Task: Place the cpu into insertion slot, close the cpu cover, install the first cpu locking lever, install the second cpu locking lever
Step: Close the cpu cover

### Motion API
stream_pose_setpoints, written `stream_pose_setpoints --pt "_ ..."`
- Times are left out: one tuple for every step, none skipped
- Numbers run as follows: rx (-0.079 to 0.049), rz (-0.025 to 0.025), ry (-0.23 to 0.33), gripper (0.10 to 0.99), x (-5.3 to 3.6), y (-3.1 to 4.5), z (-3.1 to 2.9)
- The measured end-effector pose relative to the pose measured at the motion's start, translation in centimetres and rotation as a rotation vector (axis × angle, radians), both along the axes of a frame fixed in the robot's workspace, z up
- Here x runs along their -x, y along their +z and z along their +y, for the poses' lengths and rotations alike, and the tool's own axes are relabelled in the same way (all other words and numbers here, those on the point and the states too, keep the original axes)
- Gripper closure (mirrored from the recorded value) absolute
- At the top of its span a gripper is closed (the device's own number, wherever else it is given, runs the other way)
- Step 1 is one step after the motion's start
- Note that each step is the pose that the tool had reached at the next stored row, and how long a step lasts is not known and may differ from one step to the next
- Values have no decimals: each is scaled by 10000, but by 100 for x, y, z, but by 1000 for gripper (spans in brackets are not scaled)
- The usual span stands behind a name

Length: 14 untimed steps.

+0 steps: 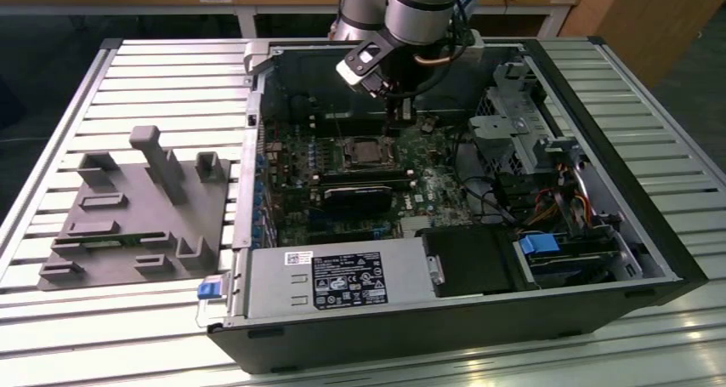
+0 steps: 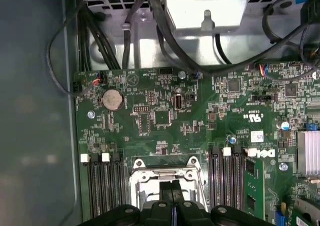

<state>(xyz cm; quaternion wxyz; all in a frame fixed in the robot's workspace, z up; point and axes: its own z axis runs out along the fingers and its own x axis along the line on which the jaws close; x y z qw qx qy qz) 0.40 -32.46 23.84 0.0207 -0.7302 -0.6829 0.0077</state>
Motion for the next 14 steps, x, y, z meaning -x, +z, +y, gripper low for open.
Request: stream_pose_setpoints --pt "-8 -25 12 980 13 -7 -2" --pt "-12 -49 26 980 25 -13 -4" --pt "-15 -70 40 980 36 -19 -6" --pt "-17 -94 53 980 46 -24 -8" --pt "-17 -122 68 980 55 -28 -9" --pt "-16 -169 86 980 61 -32 -11" --pt "-16 -235 107 980 67 -37 -12" --pt "-17 -299 125 980 72 -41 -13" --pt "-17 -361 144 980 77 -45 -13" --pt "-17 -403 161 980 86 -47 -14" --pt "-16 -420 168 980 102 -49 -14" --pt "-18 -429 173 980 118 -50 -14" --pt "-19 -435 175 980 136 -52 -14" --pt "-20 -440 178 980 154 -55 -14"
